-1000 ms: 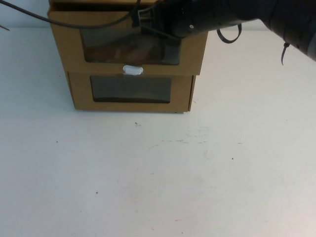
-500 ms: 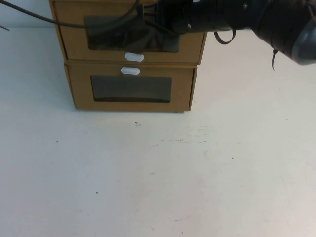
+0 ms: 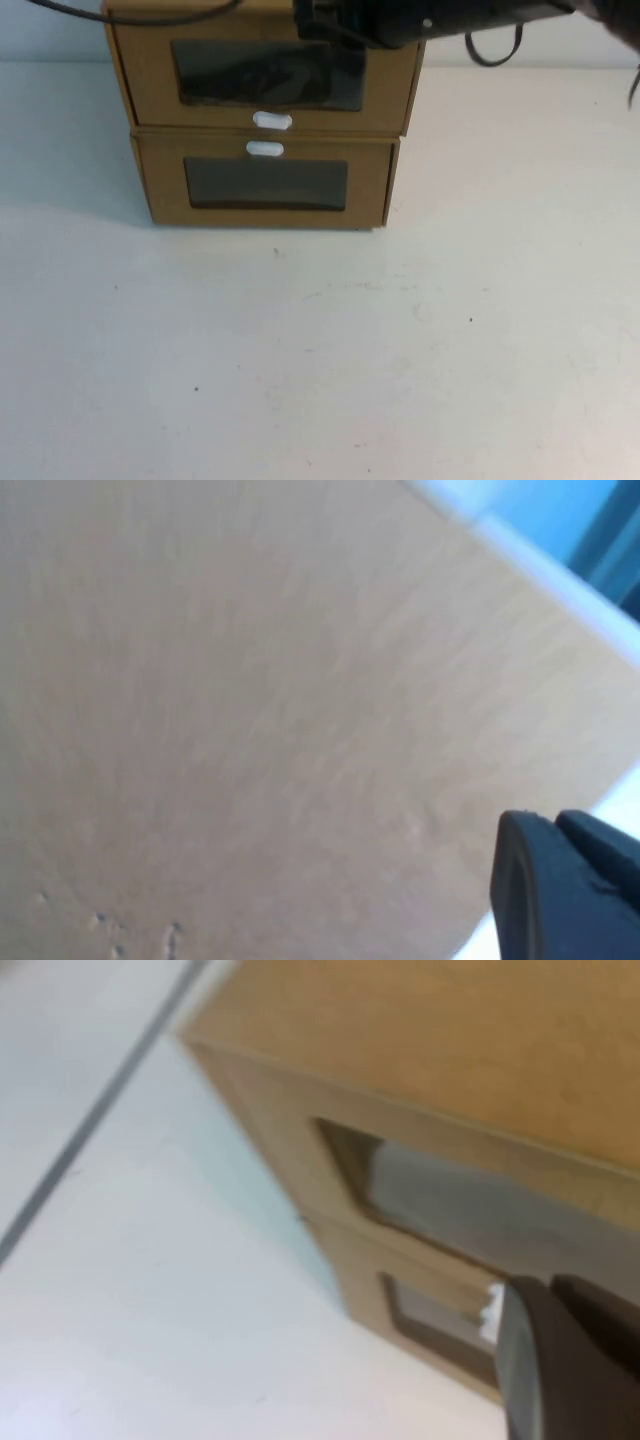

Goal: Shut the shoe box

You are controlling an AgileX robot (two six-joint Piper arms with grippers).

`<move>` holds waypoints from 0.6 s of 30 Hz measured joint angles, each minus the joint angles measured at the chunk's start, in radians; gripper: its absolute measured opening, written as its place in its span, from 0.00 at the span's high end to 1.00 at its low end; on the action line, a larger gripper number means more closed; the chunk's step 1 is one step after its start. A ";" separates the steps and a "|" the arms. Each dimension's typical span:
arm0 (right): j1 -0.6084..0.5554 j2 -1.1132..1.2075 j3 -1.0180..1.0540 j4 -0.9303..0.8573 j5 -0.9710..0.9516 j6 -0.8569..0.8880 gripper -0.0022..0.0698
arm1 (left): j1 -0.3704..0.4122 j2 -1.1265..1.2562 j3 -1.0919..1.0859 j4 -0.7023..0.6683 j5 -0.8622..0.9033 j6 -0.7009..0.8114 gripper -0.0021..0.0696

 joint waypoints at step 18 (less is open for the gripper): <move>-0.001 -0.600 0.440 -0.239 0.292 0.142 0.99 | 0.002 -0.592 0.524 0.133 -0.049 0.009 0.97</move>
